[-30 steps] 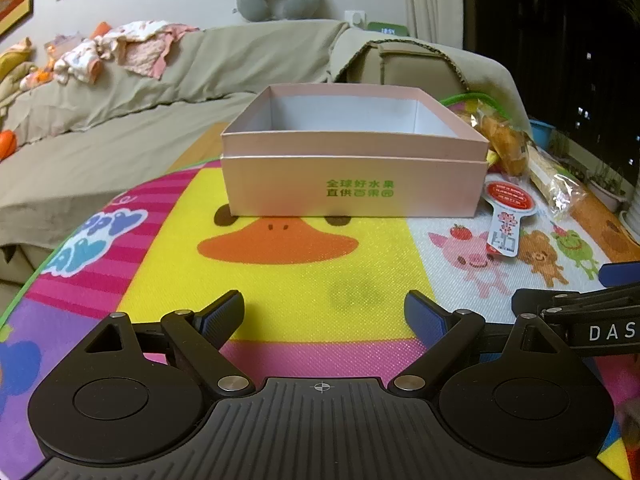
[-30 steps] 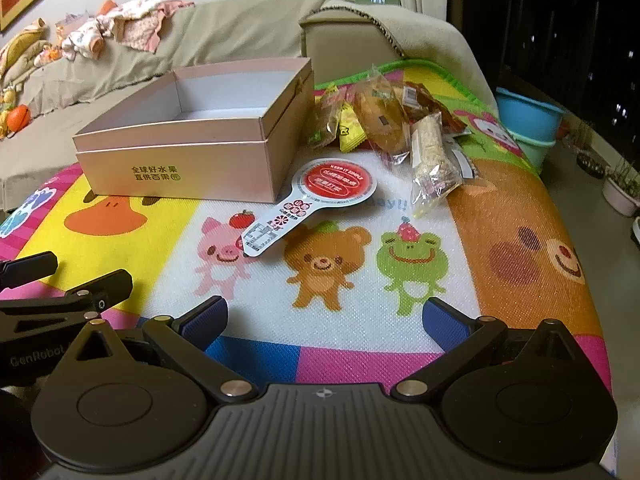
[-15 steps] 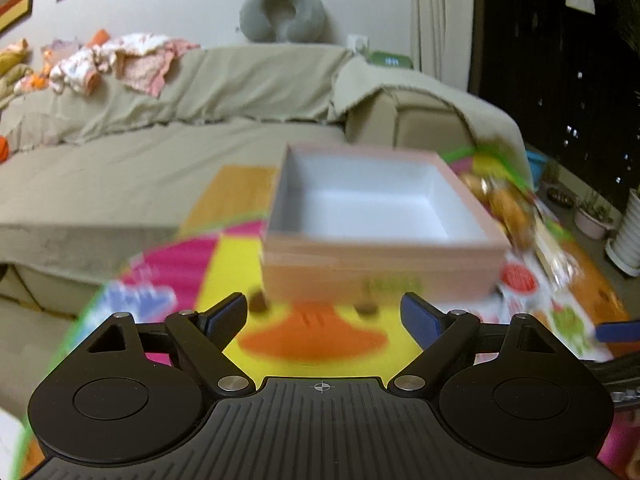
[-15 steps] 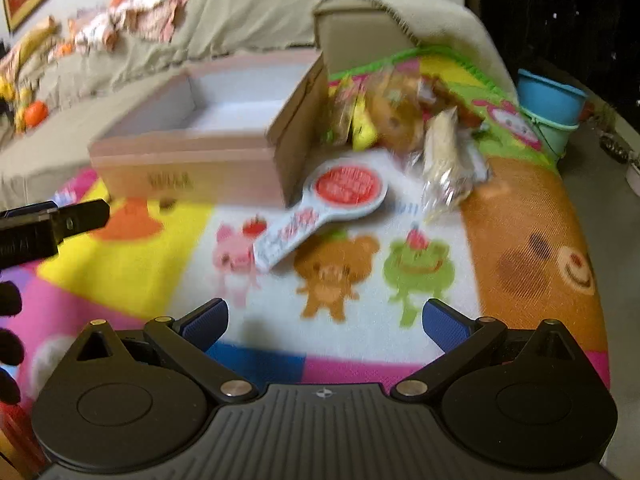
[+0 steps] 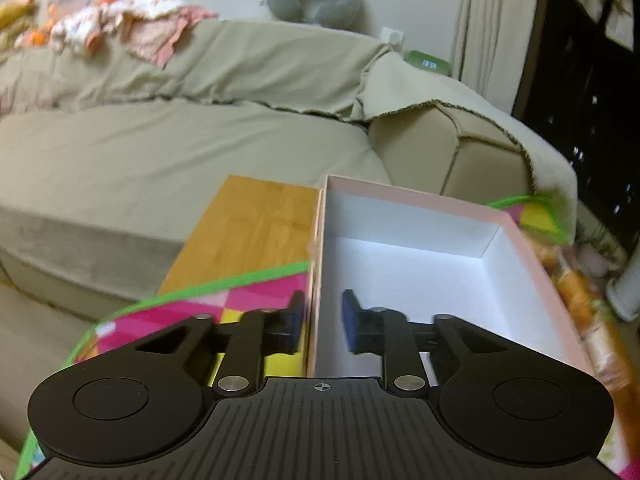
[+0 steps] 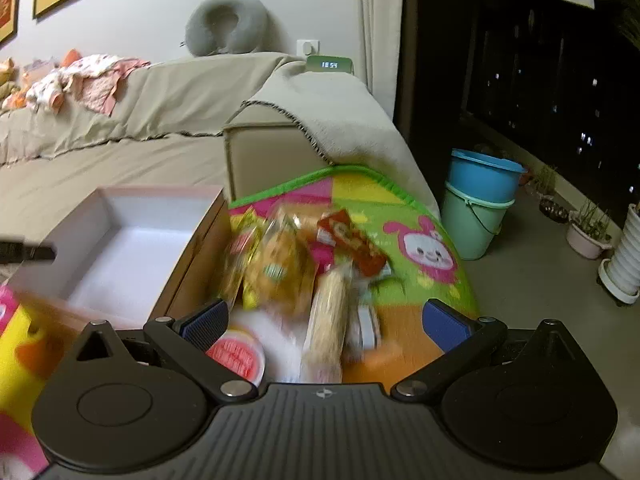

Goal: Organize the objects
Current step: 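Grasp the pink box wall with the left gripper while the right gripper grasps the wrapped bread roll, then carry the wrapped bread roll into the pink box with the right gripper and release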

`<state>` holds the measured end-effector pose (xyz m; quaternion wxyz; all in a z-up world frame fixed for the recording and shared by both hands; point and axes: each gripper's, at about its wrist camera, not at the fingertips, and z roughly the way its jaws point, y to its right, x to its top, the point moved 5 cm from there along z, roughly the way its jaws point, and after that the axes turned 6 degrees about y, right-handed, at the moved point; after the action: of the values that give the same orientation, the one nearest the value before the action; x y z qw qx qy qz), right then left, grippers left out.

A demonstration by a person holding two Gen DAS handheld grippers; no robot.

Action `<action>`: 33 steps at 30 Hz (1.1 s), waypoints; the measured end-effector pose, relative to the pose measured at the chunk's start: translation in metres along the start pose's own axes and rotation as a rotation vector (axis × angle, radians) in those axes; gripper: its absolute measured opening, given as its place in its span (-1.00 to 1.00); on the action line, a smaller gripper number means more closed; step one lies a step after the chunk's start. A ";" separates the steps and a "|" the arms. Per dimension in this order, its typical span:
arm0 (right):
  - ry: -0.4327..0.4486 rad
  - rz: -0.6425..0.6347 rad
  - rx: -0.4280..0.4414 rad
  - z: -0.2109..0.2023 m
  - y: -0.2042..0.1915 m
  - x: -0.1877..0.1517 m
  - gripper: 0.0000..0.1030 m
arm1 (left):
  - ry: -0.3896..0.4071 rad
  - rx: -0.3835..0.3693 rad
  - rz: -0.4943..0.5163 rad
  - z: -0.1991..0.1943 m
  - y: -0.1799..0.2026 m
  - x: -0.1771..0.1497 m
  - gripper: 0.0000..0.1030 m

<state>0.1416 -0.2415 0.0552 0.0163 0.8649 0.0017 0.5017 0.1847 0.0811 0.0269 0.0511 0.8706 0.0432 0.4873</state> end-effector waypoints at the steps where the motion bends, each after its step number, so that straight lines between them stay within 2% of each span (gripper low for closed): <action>1: -0.003 0.009 0.010 0.008 0.001 0.005 1.00 | -0.001 0.006 0.009 0.002 0.001 -0.002 -0.62; 6: -0.051 0.059 0.070 0.055 -0.011 0.019 0.96 | -0.046 0.016 -0.010 0.016 -0.004 -0.004 -0.73; 7: -0.063 0.060 0.073 0.066 -0.014 0.020 0.87 | -0.053 0.014 -0.007 0.020 -0.006 -0.004 -0.73; 8: -0.083 0.056 0.069 0.078 -0.018 0.020 0.80 | -0.059 0.011 -0.003 0.022 -0.007 -0.004 -0.74; 12: -0.167 0.089 0.053 0.117 -0.021 0.011 0.73 | -0.076 -0.002 0.011 0.028 -0.008 -0.004 -0.75; 15: -0.195 0.101 0.043 0.124 -0.018 0.003 0.61 | -0.078 -0.003 0.050 0.029 -0.005 -0.004 -0.75; 18: -0.197 0.081 0.060 0.114 -0.014 0.003 0.21 | -0.077 -0.013 0.074 0.029 -0.004 -0.005 -0.76; 20: -0.198 0.087 0.083 0.103 -0.010 0.008 -0.38 | -0.077 -0.030 0.060 0.028 -0.007 -0.004 -0.78; 22: -0.216 0.101 0.107 0.089 -0.008 0.012 -0.40 | -0.074 -0.044 0.041 0.027 -0.010 -0.006 -0.77; 26: -0.190 0.046 0.118 0.051 -0.009 0.017 -0.41 | -0.047 -0.039 0.051 0.024 -0.008 -0.009 -0.77; 33: -0.199 0.048 0.219 -0.020 -0.018 0.021 -0.41 | -0.045 -0.044 0.047 0.022 -0.007 -0.011 -0.75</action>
<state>0.1348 -0.2224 0.0832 -0.0899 0.9066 0.0340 0.4108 0.1981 0.0862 0.0054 0.0599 0.8809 0.0109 0.4695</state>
